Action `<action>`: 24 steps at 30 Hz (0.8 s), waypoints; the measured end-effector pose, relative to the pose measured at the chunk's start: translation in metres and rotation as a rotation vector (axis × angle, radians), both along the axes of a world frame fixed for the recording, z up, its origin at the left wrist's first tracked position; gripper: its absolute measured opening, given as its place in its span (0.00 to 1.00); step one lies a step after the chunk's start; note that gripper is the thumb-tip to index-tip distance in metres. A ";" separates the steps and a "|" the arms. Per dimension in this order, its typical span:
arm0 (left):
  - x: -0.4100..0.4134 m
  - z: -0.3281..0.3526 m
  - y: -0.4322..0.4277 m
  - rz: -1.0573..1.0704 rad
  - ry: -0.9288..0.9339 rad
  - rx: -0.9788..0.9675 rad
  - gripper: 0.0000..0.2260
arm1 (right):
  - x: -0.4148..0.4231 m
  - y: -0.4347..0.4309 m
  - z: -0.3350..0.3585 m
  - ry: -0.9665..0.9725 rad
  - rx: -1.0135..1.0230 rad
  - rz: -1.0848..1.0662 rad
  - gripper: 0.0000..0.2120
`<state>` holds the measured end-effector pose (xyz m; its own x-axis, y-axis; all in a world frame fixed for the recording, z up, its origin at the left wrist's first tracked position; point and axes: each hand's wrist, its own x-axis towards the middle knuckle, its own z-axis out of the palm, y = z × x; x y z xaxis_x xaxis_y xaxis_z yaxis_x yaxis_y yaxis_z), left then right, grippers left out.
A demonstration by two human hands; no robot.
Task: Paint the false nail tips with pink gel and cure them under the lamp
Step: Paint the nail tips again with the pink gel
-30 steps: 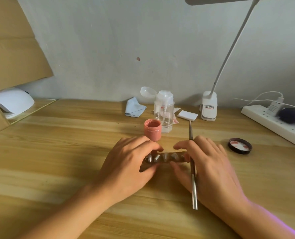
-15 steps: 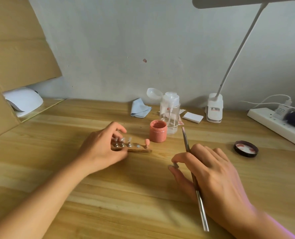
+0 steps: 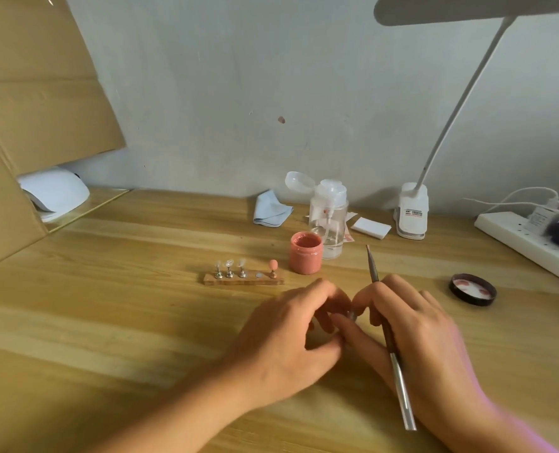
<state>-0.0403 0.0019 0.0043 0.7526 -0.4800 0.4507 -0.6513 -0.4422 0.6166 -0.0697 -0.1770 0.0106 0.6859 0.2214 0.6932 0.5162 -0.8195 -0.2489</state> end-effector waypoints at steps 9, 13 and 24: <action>0.031 -0.004 0.021 0.177 0.034 -0.069 0.05 | -0.001 0.002 0.000 0.152 0.150 0.046 0.18; 0.033 -0.009 0.023 0.203 0.070 0.047 0.03 | 0.005 0.001 0.001 0.285 0.368 0.102 0.12; 0.041 -0.007 0.022 0.242 0.110 0.015 0.04 | 0.072 0.034 0.021 0.371 0.805 0.077 0.11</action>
